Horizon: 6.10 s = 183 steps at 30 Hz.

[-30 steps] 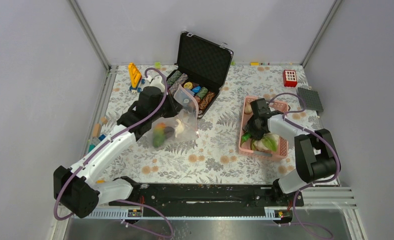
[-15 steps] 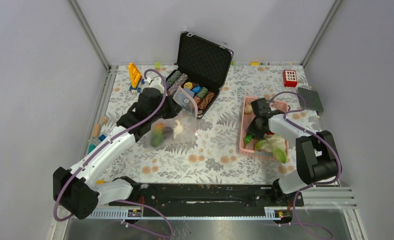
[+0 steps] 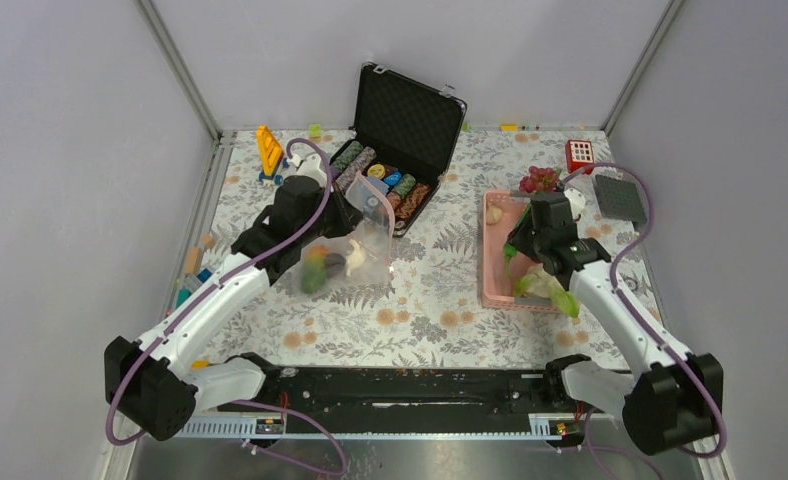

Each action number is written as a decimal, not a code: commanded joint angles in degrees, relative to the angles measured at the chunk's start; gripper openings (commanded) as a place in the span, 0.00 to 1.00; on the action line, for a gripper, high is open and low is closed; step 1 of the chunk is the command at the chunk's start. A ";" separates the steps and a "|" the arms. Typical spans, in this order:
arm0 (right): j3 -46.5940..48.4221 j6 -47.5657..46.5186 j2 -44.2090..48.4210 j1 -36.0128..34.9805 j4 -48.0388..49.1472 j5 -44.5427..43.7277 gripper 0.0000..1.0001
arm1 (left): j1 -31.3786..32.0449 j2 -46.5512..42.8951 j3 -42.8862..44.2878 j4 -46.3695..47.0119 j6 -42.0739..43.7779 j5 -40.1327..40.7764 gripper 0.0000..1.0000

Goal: Place the food in the zip-top bag and seal the zipper

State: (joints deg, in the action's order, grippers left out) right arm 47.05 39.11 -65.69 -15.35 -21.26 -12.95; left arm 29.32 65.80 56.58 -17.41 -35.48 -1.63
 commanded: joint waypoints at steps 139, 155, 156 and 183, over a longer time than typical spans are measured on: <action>22.04 -63.22 -29.19 7.27 1.13 14.58 0.88 | -0.41 -3.82 3.95 -5.49 12.01 -0.13 0.00; 33.33 -66.36 -42.64 7.36 -4.59 18.61 0.64 | -0.44 -4.00 3.85 -5.69 12.11 0.39 0.00; 33.77 -66.68 -42.94 7.36 -5.32 19.16 0.64 | -0.41 -3.93 3.83 -5.70 12.03 0.40 0.00; 18.97 -50.11 -19.58 7.33 1.03 12.00 0.00 | -0.41 -4.71 3.43 -5.19 9.83 -0.45 0.00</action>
State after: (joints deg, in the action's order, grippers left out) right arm 68.86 -18.31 -94.28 -8.10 -23.94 1.26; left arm 29.17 62.94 58.81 -24.32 -25.10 -2.57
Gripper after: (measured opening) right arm 0.034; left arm 0.007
